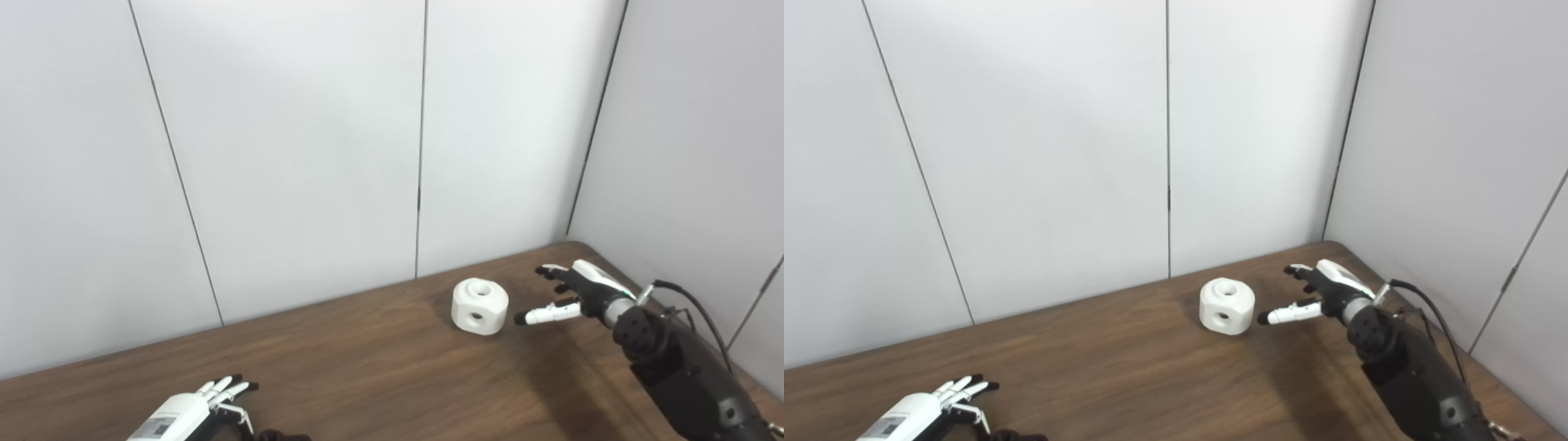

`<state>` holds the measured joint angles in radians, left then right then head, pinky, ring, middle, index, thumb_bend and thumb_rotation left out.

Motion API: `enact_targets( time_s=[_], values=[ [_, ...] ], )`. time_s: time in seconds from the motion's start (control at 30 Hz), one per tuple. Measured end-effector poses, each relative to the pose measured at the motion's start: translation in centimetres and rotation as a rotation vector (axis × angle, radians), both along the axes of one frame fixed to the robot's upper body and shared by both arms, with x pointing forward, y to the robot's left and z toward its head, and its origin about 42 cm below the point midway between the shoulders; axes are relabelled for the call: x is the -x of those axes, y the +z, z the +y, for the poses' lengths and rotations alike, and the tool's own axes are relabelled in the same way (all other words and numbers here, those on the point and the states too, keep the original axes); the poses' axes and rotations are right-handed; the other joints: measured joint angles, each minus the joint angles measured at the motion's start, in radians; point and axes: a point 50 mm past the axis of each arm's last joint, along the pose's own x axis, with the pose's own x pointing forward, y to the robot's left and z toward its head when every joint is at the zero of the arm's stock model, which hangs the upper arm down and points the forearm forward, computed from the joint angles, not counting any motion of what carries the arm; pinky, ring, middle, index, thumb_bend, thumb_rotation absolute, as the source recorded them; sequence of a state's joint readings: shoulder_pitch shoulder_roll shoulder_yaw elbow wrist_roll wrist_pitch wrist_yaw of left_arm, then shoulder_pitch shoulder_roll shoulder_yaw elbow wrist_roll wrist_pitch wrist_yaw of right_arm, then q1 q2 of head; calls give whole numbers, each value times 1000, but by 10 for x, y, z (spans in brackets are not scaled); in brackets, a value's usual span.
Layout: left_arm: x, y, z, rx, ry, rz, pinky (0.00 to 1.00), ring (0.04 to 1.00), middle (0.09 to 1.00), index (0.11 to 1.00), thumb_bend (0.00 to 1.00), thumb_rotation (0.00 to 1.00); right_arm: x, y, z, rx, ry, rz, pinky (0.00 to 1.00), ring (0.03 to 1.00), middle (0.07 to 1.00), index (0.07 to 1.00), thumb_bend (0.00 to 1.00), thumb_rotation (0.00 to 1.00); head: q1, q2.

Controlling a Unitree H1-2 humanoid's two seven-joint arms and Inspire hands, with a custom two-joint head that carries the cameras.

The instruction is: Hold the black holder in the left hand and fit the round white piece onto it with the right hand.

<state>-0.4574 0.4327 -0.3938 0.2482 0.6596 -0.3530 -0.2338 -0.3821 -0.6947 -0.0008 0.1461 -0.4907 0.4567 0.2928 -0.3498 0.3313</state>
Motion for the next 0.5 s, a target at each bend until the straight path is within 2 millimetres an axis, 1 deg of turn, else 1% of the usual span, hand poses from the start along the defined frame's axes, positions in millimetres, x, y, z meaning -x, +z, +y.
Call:
enact_targets(
  time_s=[0.17,0.27,0.37,0.47,0.5],
  values=[
    [1,-1,0,3,1,-8,1000,1000,949,482,517,46,-8,-5,8,18,50,15,667,856,918,909,1000,572,47,3],
    [1,-1,-1,2,3,-7,1000,1000,959,482,516,46,-17,-5,9,31,69,14,660,845,909,903,1000,586,43,2],
    [1,-1,-1,2,2,-6,1000,1000,964,482,516,46,-23,-4,14,56,88,12,652,841,908,898,1000,590,32,-2],
    [1,-1,-1,4,2,-5,1000,1000,956,481,516,46,-27,-4,21,59,110,12,684,867,926,912,1000,574,17,-5],
    [1,-1,0,5,2,-6,1000,1000,953,481,516,46,-30,-4,23,52,113,13,691,872,927,913,1000,570,9,-12]
  ],
)
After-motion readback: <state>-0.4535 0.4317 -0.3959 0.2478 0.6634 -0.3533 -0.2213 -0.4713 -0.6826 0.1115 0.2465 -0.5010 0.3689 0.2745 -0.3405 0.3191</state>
